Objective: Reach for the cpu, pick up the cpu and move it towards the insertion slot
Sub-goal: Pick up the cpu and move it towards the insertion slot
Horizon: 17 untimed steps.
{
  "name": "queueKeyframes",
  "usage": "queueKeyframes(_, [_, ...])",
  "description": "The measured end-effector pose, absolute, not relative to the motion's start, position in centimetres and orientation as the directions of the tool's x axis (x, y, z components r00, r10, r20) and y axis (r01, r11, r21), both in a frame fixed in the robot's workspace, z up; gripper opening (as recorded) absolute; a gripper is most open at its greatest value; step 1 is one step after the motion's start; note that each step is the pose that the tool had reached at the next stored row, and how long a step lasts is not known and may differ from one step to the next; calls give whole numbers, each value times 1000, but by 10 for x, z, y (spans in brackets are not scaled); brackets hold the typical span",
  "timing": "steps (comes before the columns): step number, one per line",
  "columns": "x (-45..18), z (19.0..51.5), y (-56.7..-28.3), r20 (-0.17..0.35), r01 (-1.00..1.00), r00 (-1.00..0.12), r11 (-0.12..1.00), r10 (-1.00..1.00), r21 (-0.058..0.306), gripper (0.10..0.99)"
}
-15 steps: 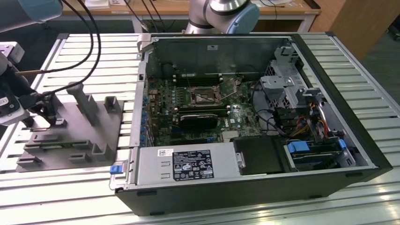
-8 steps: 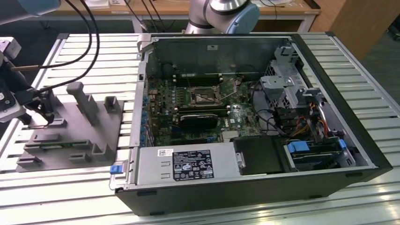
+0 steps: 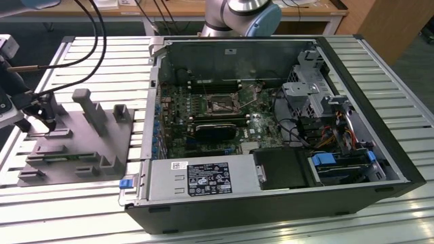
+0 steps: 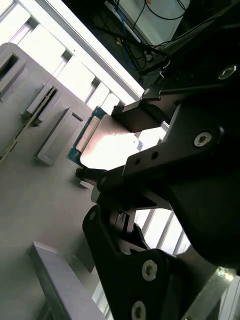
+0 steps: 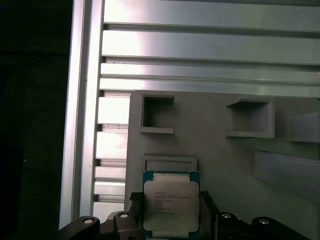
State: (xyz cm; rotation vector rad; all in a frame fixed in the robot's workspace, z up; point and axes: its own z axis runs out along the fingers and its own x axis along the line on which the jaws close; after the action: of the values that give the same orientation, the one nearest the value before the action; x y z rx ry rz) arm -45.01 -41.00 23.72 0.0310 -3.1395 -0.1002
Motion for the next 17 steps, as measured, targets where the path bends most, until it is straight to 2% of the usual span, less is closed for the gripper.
queueKeyframes(17, [-450,262,-410,0,-20,-1000,998,-20,64,541])
